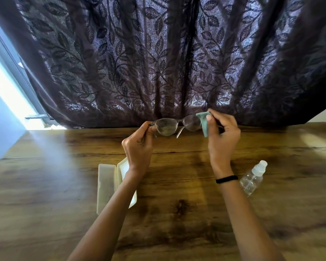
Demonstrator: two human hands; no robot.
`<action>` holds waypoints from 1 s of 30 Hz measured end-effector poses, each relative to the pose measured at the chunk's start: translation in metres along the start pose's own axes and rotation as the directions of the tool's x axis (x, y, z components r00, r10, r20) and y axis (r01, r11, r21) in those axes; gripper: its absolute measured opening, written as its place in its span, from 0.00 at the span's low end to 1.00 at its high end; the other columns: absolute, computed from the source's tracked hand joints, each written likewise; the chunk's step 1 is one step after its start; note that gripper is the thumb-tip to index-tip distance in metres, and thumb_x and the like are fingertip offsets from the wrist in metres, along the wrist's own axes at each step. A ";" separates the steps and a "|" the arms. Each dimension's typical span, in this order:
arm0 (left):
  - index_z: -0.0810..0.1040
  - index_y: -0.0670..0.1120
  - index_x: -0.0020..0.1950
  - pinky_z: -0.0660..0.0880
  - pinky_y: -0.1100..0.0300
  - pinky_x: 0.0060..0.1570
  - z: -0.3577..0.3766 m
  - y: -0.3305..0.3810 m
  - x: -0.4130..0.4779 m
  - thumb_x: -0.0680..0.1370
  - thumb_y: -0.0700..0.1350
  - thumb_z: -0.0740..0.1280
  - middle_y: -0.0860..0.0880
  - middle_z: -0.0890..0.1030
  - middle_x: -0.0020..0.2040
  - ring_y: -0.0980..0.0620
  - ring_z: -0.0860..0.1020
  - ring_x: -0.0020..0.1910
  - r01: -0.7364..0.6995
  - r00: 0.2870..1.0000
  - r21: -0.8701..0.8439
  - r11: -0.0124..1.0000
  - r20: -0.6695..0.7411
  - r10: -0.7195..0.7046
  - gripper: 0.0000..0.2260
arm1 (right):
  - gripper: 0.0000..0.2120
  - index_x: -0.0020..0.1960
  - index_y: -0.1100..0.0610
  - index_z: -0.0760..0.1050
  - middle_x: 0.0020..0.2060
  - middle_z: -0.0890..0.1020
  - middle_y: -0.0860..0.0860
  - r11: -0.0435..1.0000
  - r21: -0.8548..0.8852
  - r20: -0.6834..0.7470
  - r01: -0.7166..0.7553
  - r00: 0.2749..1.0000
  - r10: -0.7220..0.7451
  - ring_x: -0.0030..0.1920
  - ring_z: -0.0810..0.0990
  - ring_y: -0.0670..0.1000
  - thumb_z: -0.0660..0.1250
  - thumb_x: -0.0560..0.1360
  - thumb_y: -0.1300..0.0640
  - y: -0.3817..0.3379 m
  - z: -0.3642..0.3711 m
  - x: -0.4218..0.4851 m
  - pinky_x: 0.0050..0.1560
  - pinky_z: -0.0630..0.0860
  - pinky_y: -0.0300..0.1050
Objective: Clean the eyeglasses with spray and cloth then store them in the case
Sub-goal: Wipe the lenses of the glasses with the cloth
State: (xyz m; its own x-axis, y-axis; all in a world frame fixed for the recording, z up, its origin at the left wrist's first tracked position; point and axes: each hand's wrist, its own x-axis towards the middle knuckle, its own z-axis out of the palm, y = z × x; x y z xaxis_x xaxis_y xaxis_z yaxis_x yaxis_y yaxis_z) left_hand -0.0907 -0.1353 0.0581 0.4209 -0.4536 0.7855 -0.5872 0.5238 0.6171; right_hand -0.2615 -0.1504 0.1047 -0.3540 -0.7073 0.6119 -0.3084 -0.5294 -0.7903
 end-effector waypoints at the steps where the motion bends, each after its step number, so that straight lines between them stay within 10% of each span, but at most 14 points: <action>1: 0.81 0.37 0.51 0.71 0.53 0.25 0.001 0.000 -0.001 0.73 0.41 0.69 0.46 0.83 0.33 0.54 0.72 0.26 -0.003 1.000 0.000 1.000 0.003 0.003 0.10 | 0.10 0.54 0.62 0.79 0.48 0.78 0.53 0.999 -0.017 0.031 0.028 0.999 -0.027 0.47 0.76 0.43 0.66 0.74 0.61 0.000 0.002 -0.002 0.48 0.72 0.28; 5: 0.81 0.37 0.51 0.71 0.62 0.26 0.004 0.000 -0.002 0.73 0.41 0.70 0.52 0.81 0.36 0.63 0.70 0.28 0.028 1.000 -0.013 1.000 0.001 -0.028 0.10 | 0.11 0.55 0.61 0.78 0.47 0.76 0.49 0.962 -0.140 0.149 0.233 0.966 -0.212 0.49 0.74 0.45 0.66 0.75 0.61 -0.002 0.013 -0.017 0.50 0.75 0.40; 10: 0.81 0.39 0.54 0.72 0.47 0.25 0.000 -0.003 0.001 0.74 0.45 0.68 0.55 0.78 0.34 0.56 0.69 0.31 0.093 0.995 -0.067 0.993 -0.015 -0.095 0.13 | 0.12 0.58 0.62 0.77 0.48 0.78 0.55 0.858 -0.250 0.288 0.448 0.881 -0.375 0.49 0.70 0.49 0.65 0.75 0.64 0.002 0.017 -0.027 0.54 0.66 0.30; 20: 0.81 0.37 0.53 0.79 0.46 0.33 0.000 -0.007 0.003 0.76 0.53 0.65 0.51 0.84 0.40 0.54 0.78 0.34 0.164 0.986 -0.116 0.980 -0.025 -0.168 0.19 | 0.12 0.58 0.61 0.77 0.46 0.79 0.56 0.890 -0.342 0.149 0.300 0.953 -0.264 0.46 0.69 0.46 0.64 0.75 0.65 0.012 0.003 -0.009 0.50 0.64 0.23; 30: 0.81 0.38 0.53 0.77 0.53 0.34 0.003 -0.001 0.003 0.76 0.49 0.65 0.57 0.81 0.39 0.58 0.73 0.33 0.161 0.986 -0.103 0.982 -0.016 -0.164 0.16 | 0.14 0.58 0.64 0.77 0.49 0.79 0.56 0.821 -0.282 0.305 0.496 0.858 -0.413 0.51 0.69 0.49 0.65 0.73 0.68 -0.006 0.023 -0.032 0.55 0.66 0.32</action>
State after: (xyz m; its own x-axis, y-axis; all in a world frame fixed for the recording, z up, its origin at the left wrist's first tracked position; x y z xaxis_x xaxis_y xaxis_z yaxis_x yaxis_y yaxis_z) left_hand -0.0914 -0.1395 0.0593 0.5223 -0.5219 0.6744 -0.4374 0.5149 0.7372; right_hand -0.2278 -0.1354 0.0886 0.0936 -0.5310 0.8422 -0.6776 -0.6538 -0.3369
